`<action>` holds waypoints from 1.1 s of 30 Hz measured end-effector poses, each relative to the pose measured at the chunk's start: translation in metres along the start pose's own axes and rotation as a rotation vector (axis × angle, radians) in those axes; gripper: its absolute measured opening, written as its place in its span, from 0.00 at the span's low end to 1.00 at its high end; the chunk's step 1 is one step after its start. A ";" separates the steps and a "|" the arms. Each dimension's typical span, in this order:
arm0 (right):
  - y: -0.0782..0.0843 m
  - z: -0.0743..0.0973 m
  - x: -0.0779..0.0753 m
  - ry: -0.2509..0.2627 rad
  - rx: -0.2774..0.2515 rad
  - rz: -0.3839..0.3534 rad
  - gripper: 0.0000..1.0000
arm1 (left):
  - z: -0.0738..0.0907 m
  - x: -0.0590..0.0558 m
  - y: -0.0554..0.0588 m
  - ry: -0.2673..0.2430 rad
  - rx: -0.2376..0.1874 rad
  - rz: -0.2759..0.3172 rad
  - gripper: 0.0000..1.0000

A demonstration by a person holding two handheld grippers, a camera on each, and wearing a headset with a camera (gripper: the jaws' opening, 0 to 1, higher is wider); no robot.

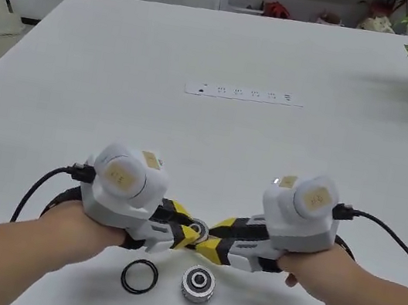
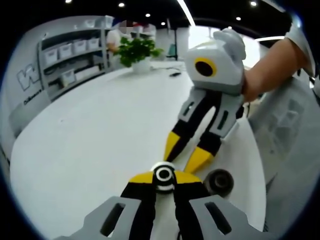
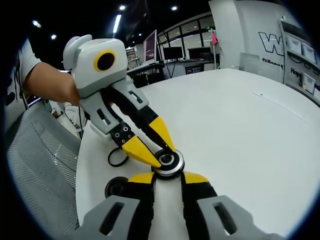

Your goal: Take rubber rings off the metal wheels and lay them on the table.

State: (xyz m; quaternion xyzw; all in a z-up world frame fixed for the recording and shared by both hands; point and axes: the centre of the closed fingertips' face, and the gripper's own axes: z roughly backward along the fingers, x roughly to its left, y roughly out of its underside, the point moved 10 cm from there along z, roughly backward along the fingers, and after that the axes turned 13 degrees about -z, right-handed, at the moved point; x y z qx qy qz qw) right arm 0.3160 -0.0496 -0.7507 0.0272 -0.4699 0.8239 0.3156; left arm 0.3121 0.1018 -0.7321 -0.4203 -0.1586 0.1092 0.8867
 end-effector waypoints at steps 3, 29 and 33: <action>0.001 0.001 0.000 -0.001 0.002 -0.001 0.15 | 0.000 -0.001 0.000 -0.004 -0.003 0.006 0.14; 0.001 0.010 -0.012 0.014 -0.036 -0.180 0.00 | -0.001 -0.006 0.000 -0.034 0.000 0.021 0.13; 0.000 0.011 -0.013 0.015 -0.058 -0.210 0.00 | -0.002 -0.008 -0.002 -0.046 0.008 0.022 0.13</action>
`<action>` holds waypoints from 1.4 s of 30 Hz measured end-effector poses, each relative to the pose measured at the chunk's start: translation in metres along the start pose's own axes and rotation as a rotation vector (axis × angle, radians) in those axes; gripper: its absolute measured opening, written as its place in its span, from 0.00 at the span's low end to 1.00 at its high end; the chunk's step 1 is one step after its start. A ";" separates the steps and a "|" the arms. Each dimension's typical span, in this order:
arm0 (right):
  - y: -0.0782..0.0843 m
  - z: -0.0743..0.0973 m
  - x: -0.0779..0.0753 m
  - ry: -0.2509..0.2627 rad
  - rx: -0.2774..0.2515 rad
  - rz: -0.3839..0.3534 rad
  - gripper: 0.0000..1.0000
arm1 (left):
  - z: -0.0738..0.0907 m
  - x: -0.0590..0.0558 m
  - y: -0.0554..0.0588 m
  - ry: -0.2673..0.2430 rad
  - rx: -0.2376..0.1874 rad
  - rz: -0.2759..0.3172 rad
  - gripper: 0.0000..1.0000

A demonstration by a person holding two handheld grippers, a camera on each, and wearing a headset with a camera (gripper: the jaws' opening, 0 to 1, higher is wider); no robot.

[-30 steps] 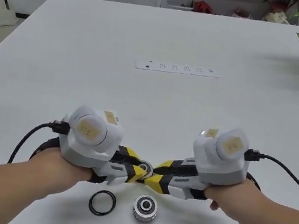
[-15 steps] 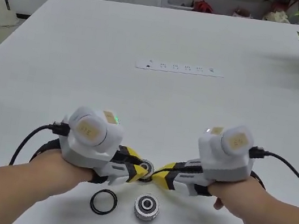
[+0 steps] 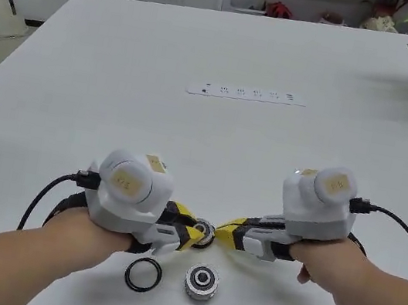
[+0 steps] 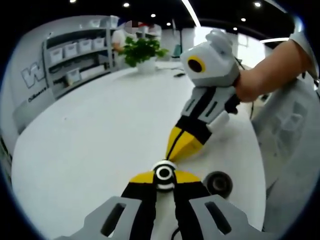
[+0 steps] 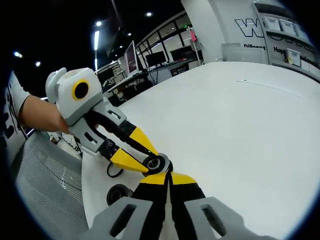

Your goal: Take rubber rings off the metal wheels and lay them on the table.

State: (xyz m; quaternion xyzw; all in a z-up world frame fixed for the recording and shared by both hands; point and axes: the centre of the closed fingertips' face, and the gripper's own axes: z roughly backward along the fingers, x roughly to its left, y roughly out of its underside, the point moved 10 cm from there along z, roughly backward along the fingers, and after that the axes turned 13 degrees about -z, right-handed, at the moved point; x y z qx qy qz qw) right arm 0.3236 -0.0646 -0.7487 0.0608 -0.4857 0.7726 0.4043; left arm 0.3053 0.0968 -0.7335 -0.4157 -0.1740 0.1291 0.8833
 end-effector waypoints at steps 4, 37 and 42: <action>-0.001 0.001 0.000 -0.010 -0.013 -0.012 0.00 | 0.000 0.000 -0.001 -0.008 0.006 -0.004 0.13; -0.003 0.001 0.011 -0.058 0.021 0.043 0.00 | 0.001 -0.004 -0.002 -0.012 0.021 -0.015 0.13; -0.003 0.000 0.013 -0.066 0.023 0.044 0.00 | 0.001 -0.004 -0.002 -0.011 0.021 -0.017 0.13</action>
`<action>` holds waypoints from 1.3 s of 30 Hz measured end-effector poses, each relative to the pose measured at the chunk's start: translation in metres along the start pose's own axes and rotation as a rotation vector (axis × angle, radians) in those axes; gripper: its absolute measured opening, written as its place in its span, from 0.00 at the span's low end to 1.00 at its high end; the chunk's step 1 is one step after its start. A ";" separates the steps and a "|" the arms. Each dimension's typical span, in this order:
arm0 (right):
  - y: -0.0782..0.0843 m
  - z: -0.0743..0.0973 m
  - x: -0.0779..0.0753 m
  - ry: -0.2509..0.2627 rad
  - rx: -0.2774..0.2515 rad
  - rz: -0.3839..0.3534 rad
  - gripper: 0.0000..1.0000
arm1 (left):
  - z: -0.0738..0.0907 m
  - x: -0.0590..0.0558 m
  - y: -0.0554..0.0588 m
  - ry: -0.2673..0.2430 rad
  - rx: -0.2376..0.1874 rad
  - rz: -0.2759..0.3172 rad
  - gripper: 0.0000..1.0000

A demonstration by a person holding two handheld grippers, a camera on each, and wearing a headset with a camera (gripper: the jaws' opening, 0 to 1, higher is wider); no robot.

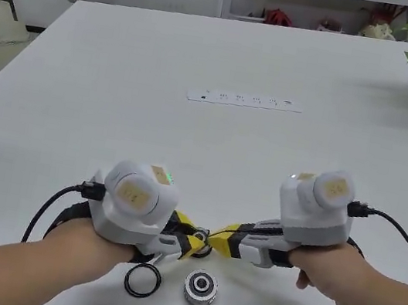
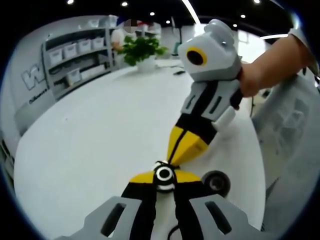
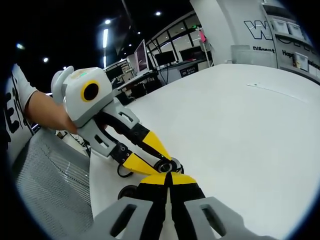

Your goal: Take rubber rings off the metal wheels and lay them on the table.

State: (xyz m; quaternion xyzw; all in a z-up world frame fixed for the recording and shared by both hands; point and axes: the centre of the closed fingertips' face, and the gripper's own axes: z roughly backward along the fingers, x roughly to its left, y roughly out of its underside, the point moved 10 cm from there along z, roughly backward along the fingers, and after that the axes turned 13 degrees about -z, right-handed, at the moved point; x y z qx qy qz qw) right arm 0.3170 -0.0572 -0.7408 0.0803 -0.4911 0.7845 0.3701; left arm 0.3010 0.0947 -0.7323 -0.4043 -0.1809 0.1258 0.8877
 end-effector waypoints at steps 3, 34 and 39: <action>0.000 -0.001 0.002 -0.010 0.001 0.005 0.00 | 0.000 -0.001 0.000 -0.001 0.000 0.000 0.13; -0.003 0.003 0.002 -0.014 -0.051 -0.036 0.00 | 0.013 0.001 0.001 0.052 -0.044 0.007 0.20; -0.005 0.005 0.004 -0.017 -0.053 -0.036 0.00 | 0.025 0.001 0.000 0.048 -0.066 0.011 0.26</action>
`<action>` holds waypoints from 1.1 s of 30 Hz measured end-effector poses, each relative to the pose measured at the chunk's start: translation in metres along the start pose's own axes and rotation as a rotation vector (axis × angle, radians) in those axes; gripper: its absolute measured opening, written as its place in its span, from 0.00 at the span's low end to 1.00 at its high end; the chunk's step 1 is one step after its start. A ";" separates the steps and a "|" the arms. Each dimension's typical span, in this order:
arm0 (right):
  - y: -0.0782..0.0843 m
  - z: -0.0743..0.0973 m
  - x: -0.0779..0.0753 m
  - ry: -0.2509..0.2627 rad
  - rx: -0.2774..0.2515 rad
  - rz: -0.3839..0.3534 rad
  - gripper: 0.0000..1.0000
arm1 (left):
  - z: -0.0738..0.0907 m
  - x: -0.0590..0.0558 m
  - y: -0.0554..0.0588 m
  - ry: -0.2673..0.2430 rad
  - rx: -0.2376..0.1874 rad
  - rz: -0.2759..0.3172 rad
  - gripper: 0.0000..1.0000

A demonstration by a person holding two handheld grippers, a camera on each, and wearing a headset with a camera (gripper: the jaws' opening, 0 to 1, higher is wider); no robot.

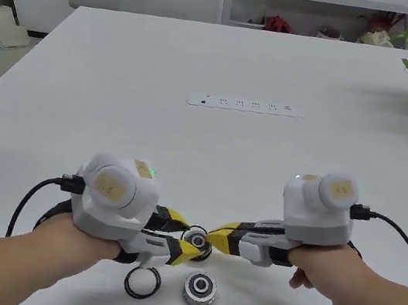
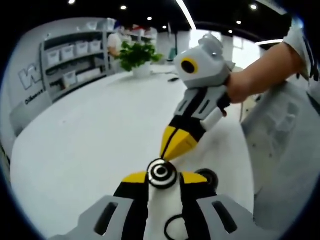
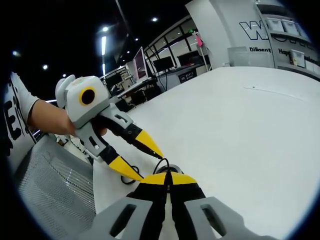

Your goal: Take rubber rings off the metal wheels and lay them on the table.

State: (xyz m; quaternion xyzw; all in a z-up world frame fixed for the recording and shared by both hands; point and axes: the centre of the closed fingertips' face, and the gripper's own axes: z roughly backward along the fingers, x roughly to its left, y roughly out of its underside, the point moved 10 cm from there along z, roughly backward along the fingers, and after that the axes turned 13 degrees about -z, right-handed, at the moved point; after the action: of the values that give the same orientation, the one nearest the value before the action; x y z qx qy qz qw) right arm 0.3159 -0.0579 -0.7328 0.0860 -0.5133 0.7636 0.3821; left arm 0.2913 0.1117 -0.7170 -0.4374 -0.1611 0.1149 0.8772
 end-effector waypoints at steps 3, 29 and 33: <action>-0.001 0.000 0.001 -0.003 0.000 0.001 0.00 | 0.006 -0.001 0.000 -0.001 -0.009 -0.004 0.28; -0.004 -0.003 0.023 -0.080 -0.014 -0.020 0.00 | 0.053 -0.009 0.003 -0.017 -0.069 -0.016 0.49; -0.004 -0.006 0.028 -0.095 -0.011 -0.023 0.00 | 0.057 -0.009 0.004 -0.022 -0.067 -0.029 0.51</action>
State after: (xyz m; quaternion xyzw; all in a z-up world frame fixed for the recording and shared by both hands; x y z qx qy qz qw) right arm 0.3011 -0.0385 -0.7182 0.1258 -0.5338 0.7516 0.3665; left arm 0.2604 0.1527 -0.6896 -0.4628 -0.1810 0.1015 0.8618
